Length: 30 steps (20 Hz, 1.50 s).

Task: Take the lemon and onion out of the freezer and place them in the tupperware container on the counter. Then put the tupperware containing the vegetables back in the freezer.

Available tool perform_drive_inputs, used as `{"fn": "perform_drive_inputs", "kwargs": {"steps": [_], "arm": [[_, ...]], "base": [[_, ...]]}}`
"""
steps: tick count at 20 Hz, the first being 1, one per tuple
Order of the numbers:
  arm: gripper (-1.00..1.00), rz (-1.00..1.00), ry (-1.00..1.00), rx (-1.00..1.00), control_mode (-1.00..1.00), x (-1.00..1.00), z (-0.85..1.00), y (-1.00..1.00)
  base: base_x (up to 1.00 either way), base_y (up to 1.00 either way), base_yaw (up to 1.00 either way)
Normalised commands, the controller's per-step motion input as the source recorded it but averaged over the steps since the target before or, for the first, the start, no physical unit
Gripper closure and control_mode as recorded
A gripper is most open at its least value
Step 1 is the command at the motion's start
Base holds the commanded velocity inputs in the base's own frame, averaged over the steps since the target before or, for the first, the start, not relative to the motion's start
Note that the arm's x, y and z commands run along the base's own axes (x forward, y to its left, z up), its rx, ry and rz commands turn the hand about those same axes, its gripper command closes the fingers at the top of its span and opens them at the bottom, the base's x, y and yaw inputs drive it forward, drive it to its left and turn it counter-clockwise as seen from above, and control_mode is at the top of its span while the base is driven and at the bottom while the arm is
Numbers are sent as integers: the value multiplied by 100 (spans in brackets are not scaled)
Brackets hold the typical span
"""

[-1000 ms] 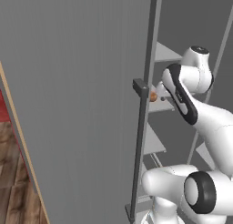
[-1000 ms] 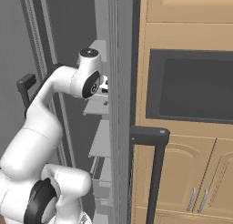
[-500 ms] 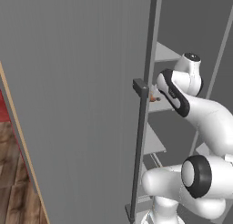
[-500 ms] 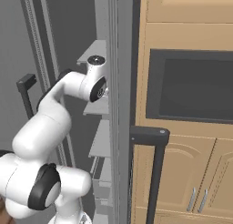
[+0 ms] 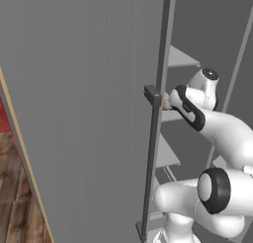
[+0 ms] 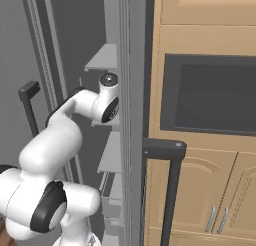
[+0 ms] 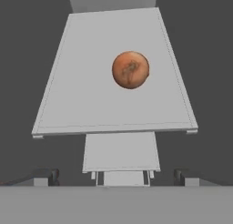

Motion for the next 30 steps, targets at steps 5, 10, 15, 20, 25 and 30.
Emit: {"fn": "perform_drive_inputs", "kwargs": {"steps": [5,10,15,20,25,30], "arm": [[-100,0,-1,0,-100,49,-9,0],[-100,0,0,1,-100,56,-1,-2],[-100,0,0,1,-100,46,-4,-7],[-100,0,0,2,-100,32,-18,-10],[-100,0,0,2,-100,33,-25,-7],[-100,0,0,1,-100,27,-17,0]], "base": [[0,0,0],[0,0,0],[0,0,0],[0,0,0],[0,0,0],[0,0,0]]}}
